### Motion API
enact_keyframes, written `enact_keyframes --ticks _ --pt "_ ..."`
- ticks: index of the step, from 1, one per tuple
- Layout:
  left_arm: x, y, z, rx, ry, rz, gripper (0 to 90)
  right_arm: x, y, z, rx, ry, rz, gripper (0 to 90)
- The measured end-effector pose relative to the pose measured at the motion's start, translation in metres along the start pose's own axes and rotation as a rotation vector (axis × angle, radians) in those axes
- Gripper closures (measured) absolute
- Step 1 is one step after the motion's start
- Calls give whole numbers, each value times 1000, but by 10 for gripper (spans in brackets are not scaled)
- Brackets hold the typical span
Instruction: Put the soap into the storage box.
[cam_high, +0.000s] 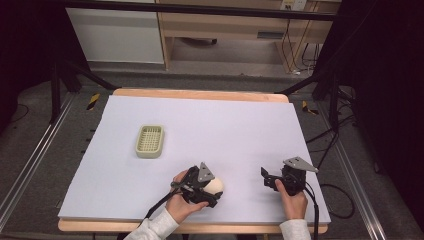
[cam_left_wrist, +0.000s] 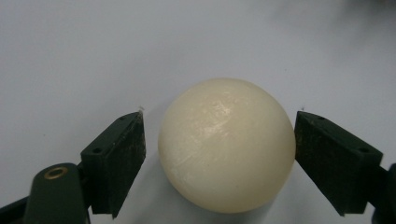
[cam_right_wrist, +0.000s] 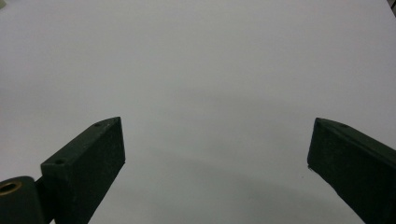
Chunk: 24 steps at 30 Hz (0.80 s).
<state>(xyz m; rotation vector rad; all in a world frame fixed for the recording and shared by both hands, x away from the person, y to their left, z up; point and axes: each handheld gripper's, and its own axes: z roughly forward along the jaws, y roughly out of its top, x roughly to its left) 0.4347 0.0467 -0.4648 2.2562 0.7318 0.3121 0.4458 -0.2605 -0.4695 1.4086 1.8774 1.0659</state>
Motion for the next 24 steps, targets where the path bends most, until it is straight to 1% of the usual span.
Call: enact_keyframes --ticks 7,9,24 --pt "-3 -1 6 14 -2 6 232 0 0 0 2 1 -1 45" --pt "-3 -1 7 21 1 10 233 0 0 0 1 0 -1 45" --pt "-4 -1 8 26 9 16 237 1 1 0 1 1 -3 45"
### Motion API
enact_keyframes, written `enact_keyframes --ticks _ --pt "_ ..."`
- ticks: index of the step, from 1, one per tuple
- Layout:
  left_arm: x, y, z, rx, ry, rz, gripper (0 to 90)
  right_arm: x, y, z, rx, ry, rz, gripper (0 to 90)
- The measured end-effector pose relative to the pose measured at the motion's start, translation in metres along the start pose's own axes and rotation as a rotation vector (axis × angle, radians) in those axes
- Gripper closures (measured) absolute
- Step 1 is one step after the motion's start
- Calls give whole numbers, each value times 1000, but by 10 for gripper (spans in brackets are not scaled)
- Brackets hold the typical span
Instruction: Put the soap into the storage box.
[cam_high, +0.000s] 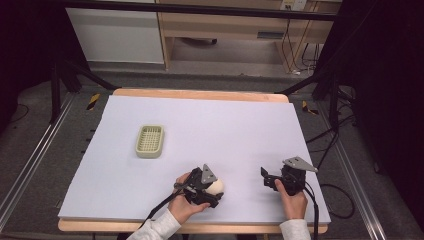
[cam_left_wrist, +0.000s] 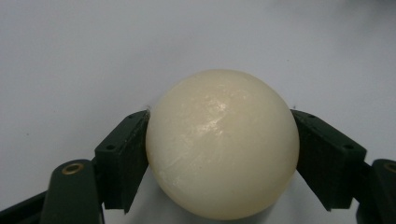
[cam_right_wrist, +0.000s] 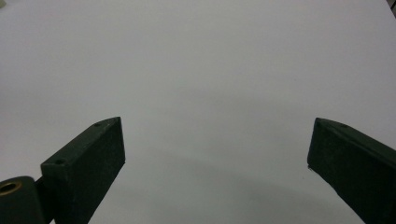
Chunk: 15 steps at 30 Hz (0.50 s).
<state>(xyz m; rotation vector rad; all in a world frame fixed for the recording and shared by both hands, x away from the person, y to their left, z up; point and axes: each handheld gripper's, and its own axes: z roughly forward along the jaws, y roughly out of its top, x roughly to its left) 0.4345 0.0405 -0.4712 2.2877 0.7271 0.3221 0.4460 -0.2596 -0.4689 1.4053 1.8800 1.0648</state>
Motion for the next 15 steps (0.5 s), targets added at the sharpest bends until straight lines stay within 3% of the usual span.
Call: enact_keyframes --ticks 15 --pt "2 2 -8 6 -3 -3 240 0 0 0 1 1 -1 45"
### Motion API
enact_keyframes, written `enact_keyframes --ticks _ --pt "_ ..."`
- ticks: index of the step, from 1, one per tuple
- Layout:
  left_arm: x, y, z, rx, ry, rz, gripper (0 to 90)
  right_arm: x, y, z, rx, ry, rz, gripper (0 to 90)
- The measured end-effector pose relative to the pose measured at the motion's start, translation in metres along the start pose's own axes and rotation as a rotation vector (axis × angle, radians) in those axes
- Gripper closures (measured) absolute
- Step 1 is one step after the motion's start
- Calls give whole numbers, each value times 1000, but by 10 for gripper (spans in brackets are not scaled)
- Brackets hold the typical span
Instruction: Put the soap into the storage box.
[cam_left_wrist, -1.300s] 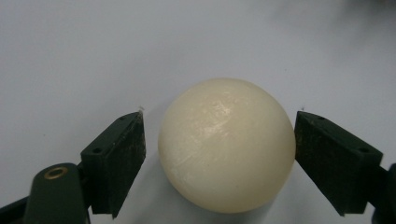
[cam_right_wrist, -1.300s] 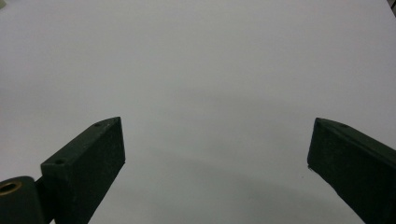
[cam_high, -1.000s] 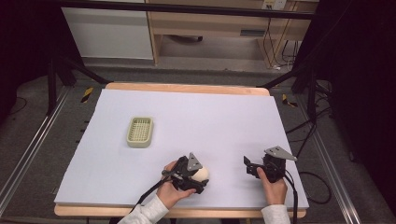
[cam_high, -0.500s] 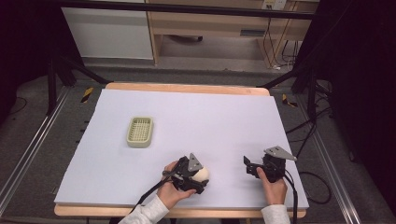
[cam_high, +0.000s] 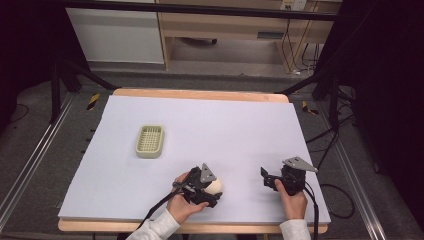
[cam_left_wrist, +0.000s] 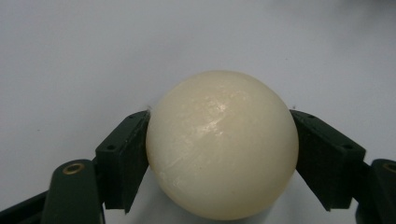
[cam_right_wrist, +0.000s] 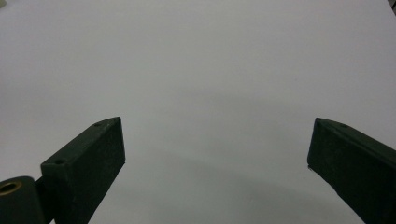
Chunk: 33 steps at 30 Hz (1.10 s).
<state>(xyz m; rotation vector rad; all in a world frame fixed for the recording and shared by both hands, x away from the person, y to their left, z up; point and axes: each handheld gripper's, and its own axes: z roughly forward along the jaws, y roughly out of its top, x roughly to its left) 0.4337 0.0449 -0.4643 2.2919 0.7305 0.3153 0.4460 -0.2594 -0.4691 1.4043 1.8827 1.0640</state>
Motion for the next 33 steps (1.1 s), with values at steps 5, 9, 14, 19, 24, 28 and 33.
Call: enact_keyframes --ticks 5,9,14,19,24,28,33 --pt "2 2 -8 -11 -2 4 240 1 0 0 0 3 0 45" --pt "5 4 -14 -17 10 2 241 0 0 0 -2 1 -2 45" --pt "11 4 -21 -19 18 -5 240 0 0 0 -4 0 0 45" --pt "19 5 -33 -35 37 -18 241 1 0 0 -7 1 -5 45" --pt "27 3 -43 -45 48 -27 240 1 0 0 -5 4 -4 45" --pt "34 2 -50 -50 60 -35 241 1 0 0 -6 2 -4 45" --pt "41 -1 -56 -53 72 -44 240 1 0 0 -2 3 -4 45"
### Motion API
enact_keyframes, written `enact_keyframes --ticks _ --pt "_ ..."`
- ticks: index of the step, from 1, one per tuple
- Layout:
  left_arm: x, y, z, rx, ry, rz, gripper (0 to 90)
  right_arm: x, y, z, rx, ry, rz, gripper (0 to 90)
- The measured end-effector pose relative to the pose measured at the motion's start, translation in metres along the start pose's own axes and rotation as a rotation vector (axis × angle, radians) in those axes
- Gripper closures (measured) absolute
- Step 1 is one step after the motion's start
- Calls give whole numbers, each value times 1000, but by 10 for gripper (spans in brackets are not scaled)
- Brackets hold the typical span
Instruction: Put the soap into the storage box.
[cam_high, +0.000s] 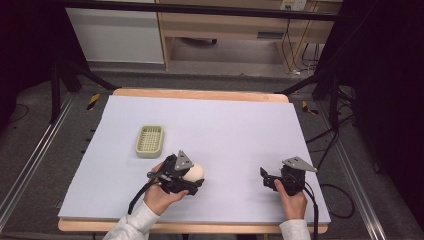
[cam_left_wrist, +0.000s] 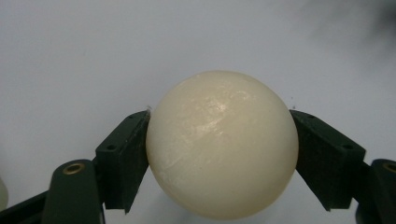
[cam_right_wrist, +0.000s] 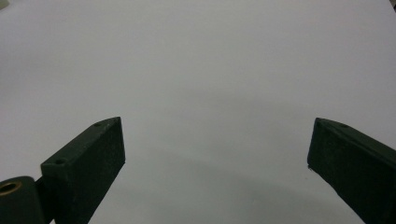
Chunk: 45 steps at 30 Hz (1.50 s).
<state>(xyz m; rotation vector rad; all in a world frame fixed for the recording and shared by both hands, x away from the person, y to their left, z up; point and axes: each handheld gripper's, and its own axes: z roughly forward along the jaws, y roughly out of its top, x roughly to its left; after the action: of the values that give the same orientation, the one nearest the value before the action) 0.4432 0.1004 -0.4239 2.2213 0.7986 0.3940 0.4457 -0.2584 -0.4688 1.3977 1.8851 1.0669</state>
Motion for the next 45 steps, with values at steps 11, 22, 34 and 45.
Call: enact_keyframes --ticks 11,22,34,45 --pt "13 -3 -7 -8 6 -29 240 0 0 0 1 6 2 46" --pt "32 -6 -19 -34 41 -76 240 1 -1 0 5 11 -1 46" --pt "53 -7 -33 -62 77 -118 241 2 -1 1 8 16 -7 46" --pt "70 -9 -40 -85 109 -158 241 3 -1 1 8 17 -10 46"
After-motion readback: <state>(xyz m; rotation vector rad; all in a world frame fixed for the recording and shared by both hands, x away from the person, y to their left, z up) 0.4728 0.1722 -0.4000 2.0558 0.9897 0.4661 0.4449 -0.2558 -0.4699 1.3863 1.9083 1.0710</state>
